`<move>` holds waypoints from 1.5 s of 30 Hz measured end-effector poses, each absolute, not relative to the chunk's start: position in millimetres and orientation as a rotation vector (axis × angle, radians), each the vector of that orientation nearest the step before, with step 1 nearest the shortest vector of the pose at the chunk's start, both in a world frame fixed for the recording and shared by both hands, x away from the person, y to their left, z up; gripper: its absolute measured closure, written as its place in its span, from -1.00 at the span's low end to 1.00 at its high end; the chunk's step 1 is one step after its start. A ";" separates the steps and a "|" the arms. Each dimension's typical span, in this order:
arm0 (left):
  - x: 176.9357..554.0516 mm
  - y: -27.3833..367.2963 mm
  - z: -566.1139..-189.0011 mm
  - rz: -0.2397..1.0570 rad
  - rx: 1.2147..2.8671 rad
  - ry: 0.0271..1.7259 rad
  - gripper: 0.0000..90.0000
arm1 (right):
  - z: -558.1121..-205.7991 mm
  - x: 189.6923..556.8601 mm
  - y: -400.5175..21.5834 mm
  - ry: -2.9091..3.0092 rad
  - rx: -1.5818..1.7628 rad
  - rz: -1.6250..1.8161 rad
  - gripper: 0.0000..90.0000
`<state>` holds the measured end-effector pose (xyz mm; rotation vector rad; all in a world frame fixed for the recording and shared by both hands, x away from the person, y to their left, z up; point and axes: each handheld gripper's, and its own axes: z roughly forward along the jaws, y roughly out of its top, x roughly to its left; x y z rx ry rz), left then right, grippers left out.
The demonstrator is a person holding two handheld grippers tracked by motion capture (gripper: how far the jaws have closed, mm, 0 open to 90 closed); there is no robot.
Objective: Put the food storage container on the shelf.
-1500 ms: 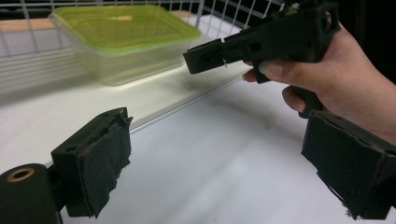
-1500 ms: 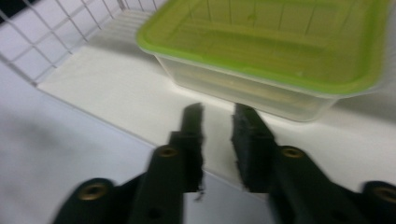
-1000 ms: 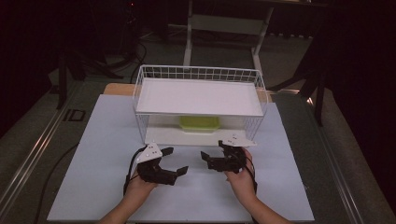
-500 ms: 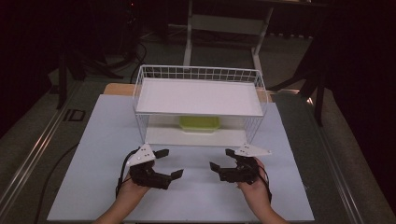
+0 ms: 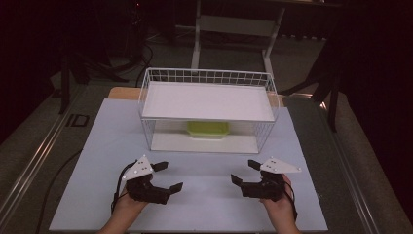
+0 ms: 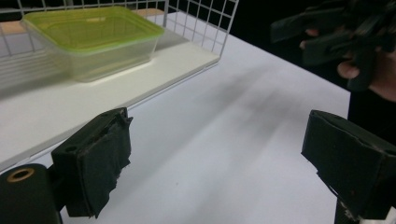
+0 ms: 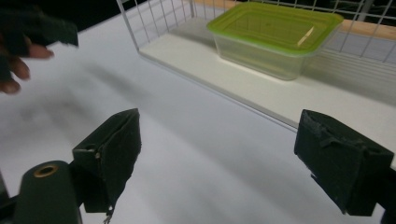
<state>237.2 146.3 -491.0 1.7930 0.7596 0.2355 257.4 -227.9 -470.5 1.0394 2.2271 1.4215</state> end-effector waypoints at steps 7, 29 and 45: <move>229.7 149.5 -495.2 0.243 1.826 0.760 -0.80 | -474.6 249.6 -237.4 2.221 1.064 1.378 -0.67; 223.4 158.8 -515.3 0.249 1.823 0.783 -0.80 | -499.1 253.8 -268.9 2.290 1.058 1.373 -0.64; 227.8 163.1 -513.8 0.268 1.755 0.803 -0.80 | -502.1 258.8 -272.0 2.299 1.022 1.403 -0.64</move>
